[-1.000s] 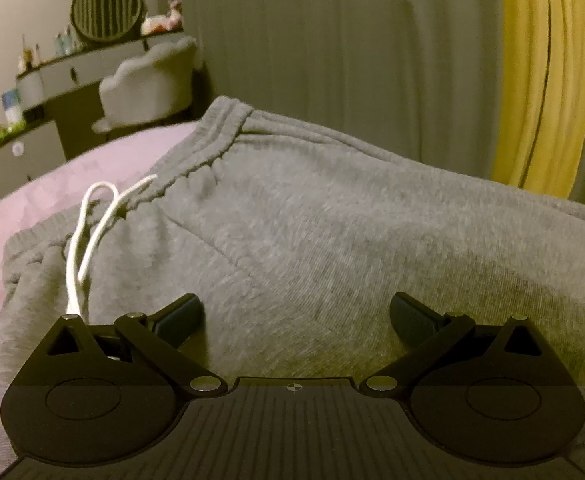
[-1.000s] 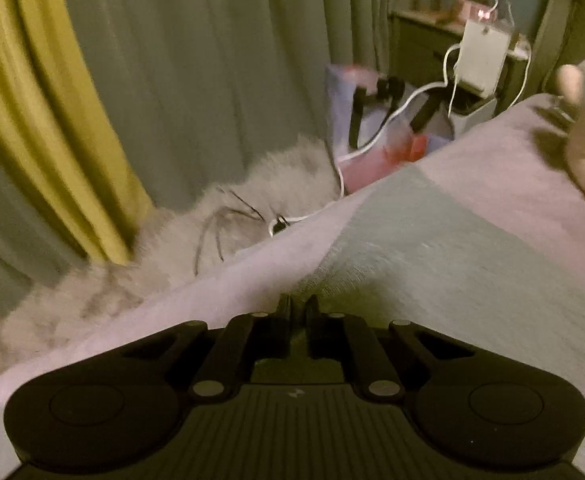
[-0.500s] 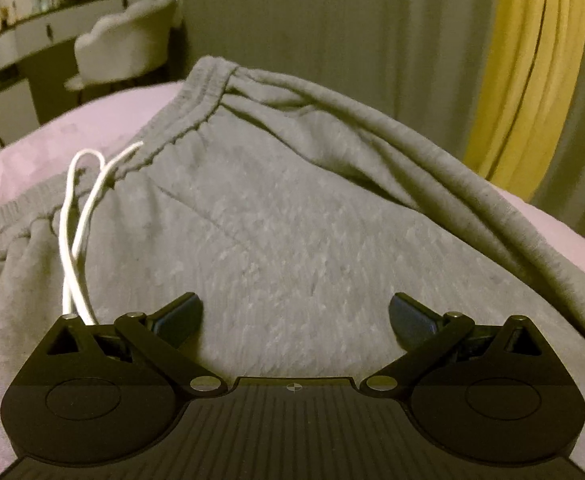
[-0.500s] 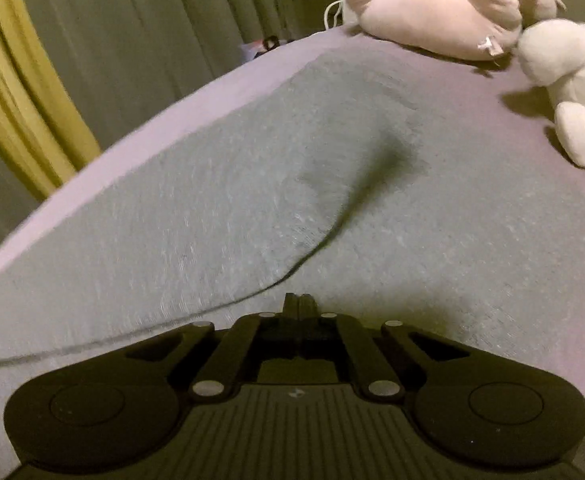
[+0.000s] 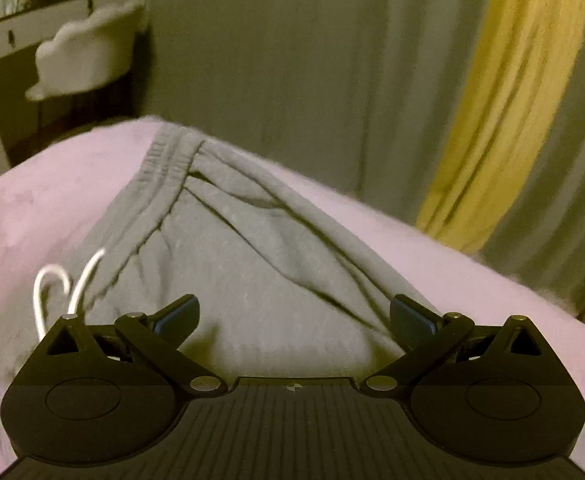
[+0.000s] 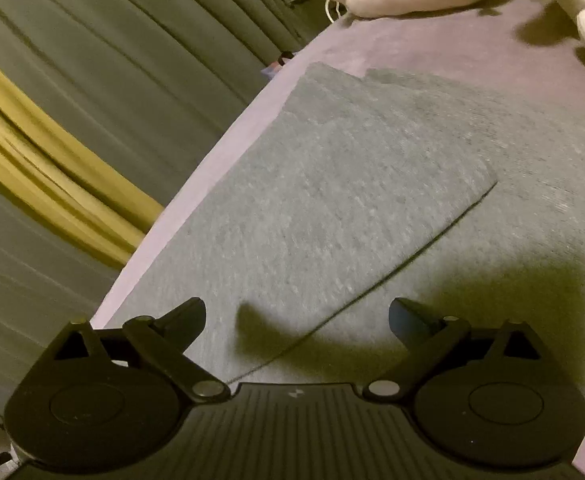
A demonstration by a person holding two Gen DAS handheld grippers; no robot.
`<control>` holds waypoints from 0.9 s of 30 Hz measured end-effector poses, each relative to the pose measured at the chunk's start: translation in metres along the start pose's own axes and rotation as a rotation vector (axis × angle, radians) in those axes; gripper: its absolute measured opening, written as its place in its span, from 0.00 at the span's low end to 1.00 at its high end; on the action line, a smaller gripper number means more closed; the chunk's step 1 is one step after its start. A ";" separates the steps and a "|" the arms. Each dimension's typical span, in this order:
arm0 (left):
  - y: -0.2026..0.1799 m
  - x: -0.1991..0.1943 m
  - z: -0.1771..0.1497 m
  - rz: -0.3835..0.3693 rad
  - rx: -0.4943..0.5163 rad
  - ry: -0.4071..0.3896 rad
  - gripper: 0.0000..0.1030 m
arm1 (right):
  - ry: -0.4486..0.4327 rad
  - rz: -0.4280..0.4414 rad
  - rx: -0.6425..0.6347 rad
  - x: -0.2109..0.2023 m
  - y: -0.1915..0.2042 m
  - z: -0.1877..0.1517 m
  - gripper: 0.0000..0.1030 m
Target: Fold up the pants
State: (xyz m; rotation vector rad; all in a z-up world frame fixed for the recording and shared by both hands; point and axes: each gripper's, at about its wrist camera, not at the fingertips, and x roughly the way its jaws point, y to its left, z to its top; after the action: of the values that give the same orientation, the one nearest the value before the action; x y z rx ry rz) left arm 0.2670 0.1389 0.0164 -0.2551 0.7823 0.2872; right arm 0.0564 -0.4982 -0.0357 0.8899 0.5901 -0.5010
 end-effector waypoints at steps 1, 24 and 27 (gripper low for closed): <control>0.000 0.013 0.013 0.010 -0.010 0.030 1.00 | -0.002 0.006 0.016 0.000 -0.002 0.001 0.95; 0.024 0.088 0.060 -0.076 -0.133 0.274 0.13 | -0.039 0.017 0.318 0.005 -0.042 0.022 0.23; 0.037 0.069 0.059 -0.113 -0.167 0.266 0.12 | -0.031 0.049 0.322 0.009 -0.038 0.028 0.36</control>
State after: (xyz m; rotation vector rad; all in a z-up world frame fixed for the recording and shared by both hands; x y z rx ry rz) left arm 0.3397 0.2035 0.0026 -0.5007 1.0039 0.2147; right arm 0.0462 -0.5428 -0.0494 1.1968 0.4647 -0.5733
